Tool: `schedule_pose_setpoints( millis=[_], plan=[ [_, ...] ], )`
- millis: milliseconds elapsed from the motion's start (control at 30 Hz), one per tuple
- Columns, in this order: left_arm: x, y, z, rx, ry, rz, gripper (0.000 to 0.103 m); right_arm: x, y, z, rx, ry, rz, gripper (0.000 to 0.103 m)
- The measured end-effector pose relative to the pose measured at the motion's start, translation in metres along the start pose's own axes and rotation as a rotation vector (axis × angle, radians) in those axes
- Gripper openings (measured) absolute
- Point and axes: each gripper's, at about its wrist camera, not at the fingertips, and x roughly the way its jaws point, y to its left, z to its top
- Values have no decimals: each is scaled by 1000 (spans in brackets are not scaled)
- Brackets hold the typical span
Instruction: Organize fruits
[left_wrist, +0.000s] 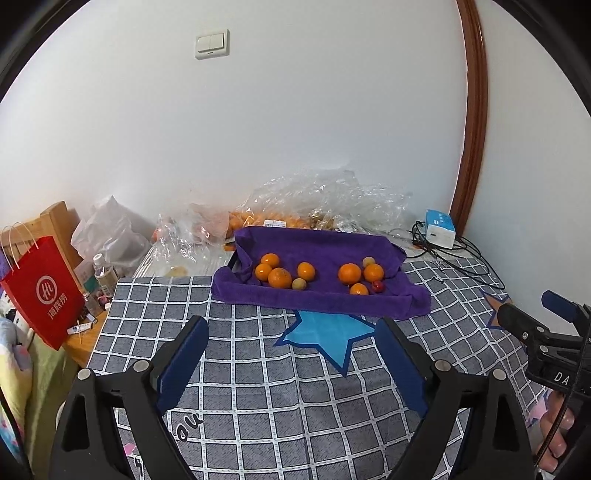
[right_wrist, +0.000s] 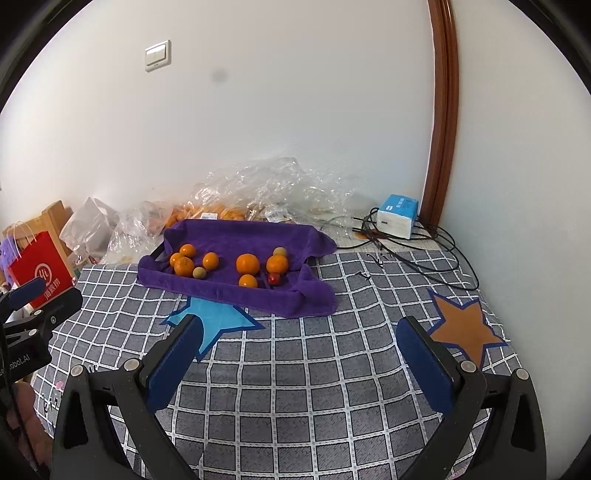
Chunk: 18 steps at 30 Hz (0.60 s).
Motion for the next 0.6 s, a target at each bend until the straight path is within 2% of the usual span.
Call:
schedule_pose_setpoints(
  millis=[600],
  plan=[
    [0, 2, -3, -11, 7, 8, 91, -1, -3, -2, 18, 3, -4, 103]
  ],
)
